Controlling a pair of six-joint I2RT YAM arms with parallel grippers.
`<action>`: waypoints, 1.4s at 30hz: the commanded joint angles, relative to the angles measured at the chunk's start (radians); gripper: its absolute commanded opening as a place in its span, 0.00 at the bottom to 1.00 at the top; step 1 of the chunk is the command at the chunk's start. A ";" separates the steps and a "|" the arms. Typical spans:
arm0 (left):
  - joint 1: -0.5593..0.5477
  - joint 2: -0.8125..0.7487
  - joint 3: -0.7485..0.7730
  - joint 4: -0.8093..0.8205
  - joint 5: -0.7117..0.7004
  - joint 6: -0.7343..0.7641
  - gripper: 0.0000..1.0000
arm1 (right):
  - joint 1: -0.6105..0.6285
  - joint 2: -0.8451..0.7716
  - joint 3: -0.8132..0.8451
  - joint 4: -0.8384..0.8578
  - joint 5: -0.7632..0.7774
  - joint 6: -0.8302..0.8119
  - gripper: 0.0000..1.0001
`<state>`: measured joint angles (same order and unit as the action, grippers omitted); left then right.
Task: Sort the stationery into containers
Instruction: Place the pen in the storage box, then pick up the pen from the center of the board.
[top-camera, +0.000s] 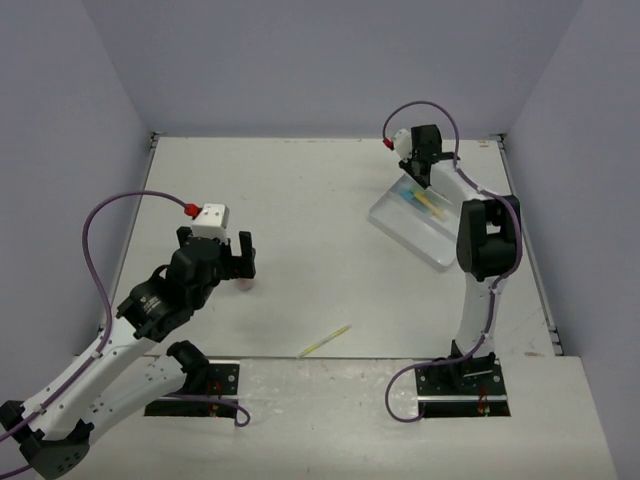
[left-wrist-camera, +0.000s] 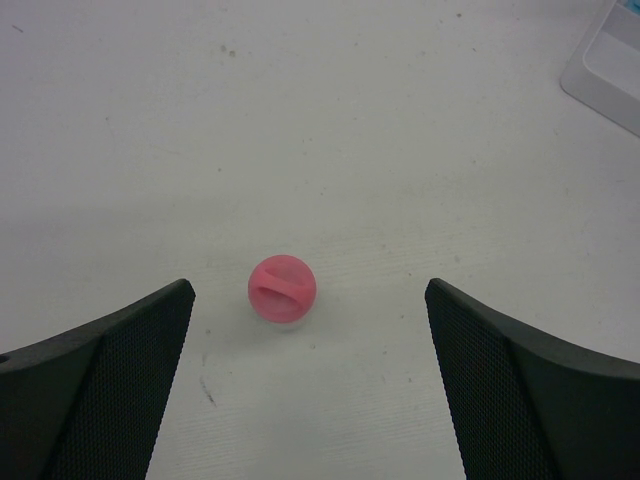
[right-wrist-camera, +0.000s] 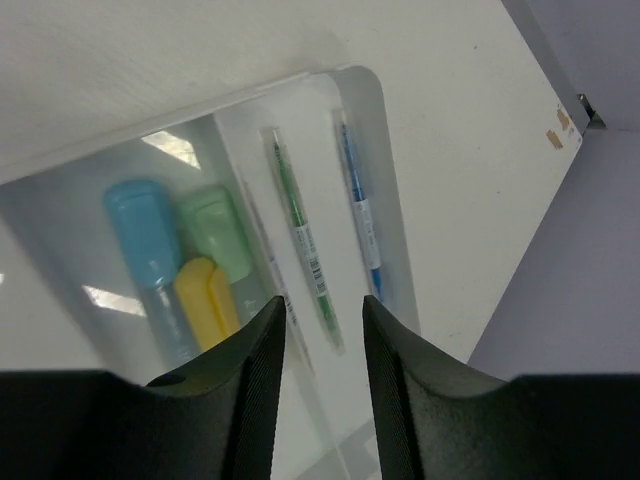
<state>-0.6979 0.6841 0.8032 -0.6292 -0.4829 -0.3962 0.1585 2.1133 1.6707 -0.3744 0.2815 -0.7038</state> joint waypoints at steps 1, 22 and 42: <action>0.002 -0.009 -0.001 0.034 -0.033 0.017 1.00 | 0.149 -0.402 -0.118 -0.111 -0.117 0.431 0.47; 0.021 -0.155 0.005 -0.010 -0.184 -0.056 1.00 | 0.942 -0.804 -0.724 -0.259 -0.385 0.425 0.97; 0.026 -0.106 0.001 0.006 -0.132 -0.026 1.00 | 1.038 -0.361 -0.650 -0.159 -0.307 0.358 0.55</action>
<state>-0.6807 0.5846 0.8036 -0.6542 -0.6150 -0.4327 1.1912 1.6898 0.9859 -0.5434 0.0157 -0.3199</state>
